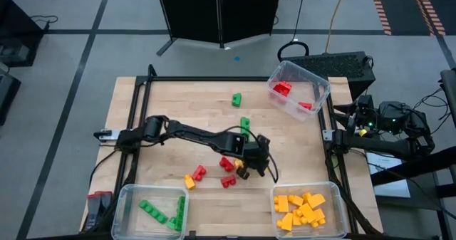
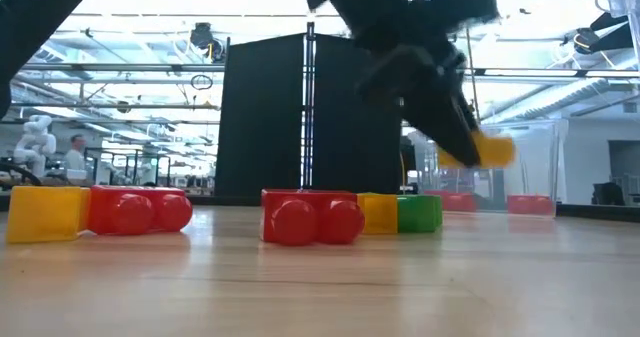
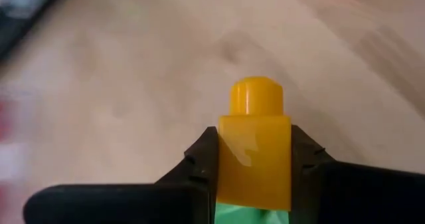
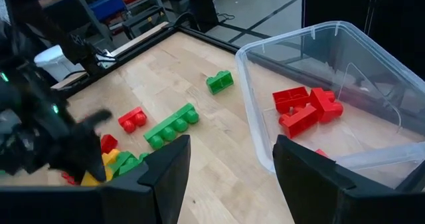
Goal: Sort blocks
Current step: Put the yellow game piece into the bottom right transparent bin
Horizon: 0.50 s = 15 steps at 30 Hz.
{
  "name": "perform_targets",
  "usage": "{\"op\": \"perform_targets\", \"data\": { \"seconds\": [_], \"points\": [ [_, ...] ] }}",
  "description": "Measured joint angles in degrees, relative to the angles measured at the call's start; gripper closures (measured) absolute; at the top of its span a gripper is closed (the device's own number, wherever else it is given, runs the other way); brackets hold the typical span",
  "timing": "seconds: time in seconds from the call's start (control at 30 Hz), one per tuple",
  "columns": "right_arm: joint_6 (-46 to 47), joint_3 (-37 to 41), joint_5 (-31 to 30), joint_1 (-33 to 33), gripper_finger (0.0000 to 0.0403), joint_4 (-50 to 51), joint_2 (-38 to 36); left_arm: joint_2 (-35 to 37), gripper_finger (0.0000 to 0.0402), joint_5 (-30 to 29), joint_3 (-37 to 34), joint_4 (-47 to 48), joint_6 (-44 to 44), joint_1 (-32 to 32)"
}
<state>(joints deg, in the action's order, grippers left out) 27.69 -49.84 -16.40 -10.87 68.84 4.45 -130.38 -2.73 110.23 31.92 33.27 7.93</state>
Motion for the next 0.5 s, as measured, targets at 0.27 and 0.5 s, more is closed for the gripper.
{"op": "perform_targets", "data": {
  "seconds": [0.27, 0.5],
  "points": [
    [0.6, 0.0, 0.2, 0.0, 0.0195, -0.1, 0.0, 5.7, 0.0339, -7.1, 3.5, -1.9, -9.7, -0.8],
    [0.6, 0.0, 0.0, 0.0, 0.0195, -0.1, 0.0, 7.0, 0.0339, -12.4, 9.2, -10.3, -15.0, 1.8]
  ]
}}
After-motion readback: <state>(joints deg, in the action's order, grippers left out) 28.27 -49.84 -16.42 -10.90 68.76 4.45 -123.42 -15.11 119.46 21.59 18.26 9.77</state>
